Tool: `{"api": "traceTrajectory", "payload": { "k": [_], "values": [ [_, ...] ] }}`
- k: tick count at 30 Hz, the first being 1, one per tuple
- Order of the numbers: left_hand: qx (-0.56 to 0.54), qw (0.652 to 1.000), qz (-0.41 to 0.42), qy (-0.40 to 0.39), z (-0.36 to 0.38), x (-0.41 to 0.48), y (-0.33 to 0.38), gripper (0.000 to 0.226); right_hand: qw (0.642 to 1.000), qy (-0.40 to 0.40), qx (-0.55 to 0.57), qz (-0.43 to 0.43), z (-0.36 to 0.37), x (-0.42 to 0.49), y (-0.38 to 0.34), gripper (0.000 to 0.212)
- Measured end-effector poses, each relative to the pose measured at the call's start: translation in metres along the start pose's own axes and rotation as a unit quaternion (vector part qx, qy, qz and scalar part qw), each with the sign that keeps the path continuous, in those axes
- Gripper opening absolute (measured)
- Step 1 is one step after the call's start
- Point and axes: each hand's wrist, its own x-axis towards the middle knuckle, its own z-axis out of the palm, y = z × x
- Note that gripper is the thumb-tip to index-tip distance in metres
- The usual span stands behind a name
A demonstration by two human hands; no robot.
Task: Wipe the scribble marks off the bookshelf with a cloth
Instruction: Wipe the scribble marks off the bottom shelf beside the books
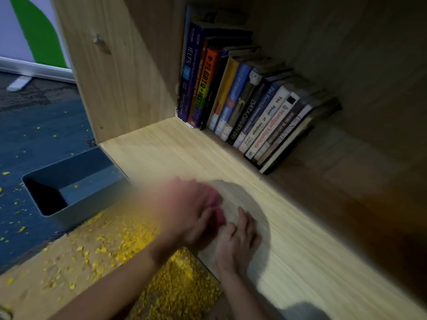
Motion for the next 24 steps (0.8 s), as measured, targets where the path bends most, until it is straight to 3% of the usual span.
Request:
{"api": "traceTrajectory", "payload": {
  "k": [1, 2, 3, 4, 5, 6, 8, 10, 11, 12, 14, 16, 19, 22, 24],
  "values": [
    [-0.080, 0.996, 0.030, -0.038, 0.005, -0.013, 0.013, 0.079, 0.999, 0.011, 0.045, 0.001, -0.006, 0.000, -0.001, 0.073],
    [-0.228, 0.969, 0.041, -0.082, 0.001, -0.025, 0.025, 0.061, 0.998, 0.018, 0.059, -0.008, -0.013, -0.003, -0.002, 0.069],
    [-0.389, 0.915, 0.042, -0.100, -0.009, -0.034, 0.033, 0.045, 0.998, 0.002, 0.036, -0.050, -0.017, -0.006, 0.000, 0.063],
    [-0.505, 0.859, 0.017, -0.087, -0.019, -0.039, 0.031, 0.035, 0.992, -0.041, -0.018, -0.120, -0.022, -0.009, 0.002, 0.059],
    [-0.538, 0.843, 0.004, -0.018, -0.029, -0.040, 0.023, 0.035, 0.972, -0.095, -0.088, -0.196, -0.028, -0.012, 0.007, 0.056],
    [-0.509, 0.858, -0.007, 0.071, -0.038, -0.035, 0.011, 0.042, 0.945, -0.135, -0.154, -0.254, -0.033, -0.008, 0.018, 0.056],
    [-0.379, 0.907, -0.025, 0.180, -0.042, -0.018, -0.015, 0.056, 0.911, -0.197, -0.224, -0.286, -0.050, 0.012, 0.046, 0.070],
    [-0.241, 0.955, -0.089, 0.145, -0.034, -0.003, -0.029, 0.056, 0.920, -0.182, -0.240, -0.250, -0.072, 0.039, 0.081, 0.083],
    [-0.174, 0.971, -0.123, 0.110, -0.022, 0.002, -0.030, 0.054, 0.926, -0.152, -0.259, -0.227, -0.086, 0.053, 0.100, 0.079],
    [-0.106, 0.980, -0.138, 0.096, -0.010, 0.004, -0.027, 0.053, 0.931, -0.131, -0.282, -0.194, -0.100, 0.065, 0.116, 0.073],
    [-0.031, 0.979, -0.136, 0.150, 0.009, 0.005, -0.024, 0.054, 0.944, -0.098, -0.301, -0.094, -0.116, 0.094, 0.147, 0.068],
    [-0.033, 0.974, -0.132, 0.183, 0.013, 0.006, -0.025, 0.061, 0.969, -0.068, -0.233, 0.034, -0.116, 0.125, 0.151, 0.072],
    [-0.012, 0.975, -0.128, 0.182, 0.015, 0.010, -0.030, 0.066, 0.971, -0.056, -0.208, 0.108, -0.080, 0.150, 0.104, 0.057],
    [0.001, 0.978, -0.131, 0.164, 0.014, 0.011, -0.029, 0.068, 0.971, -0.156, -0.176, 0.041, -0.032, 0.138, 0.033, 0.040],
    [0.002, 0.979, -0.132, 0.158, 0.014, 0.010, -0.028, 0.068, 0.958, -0.188, -0.171, -0.131, -0.013, 0.105, 0.013, 0.046]
  ]
}}
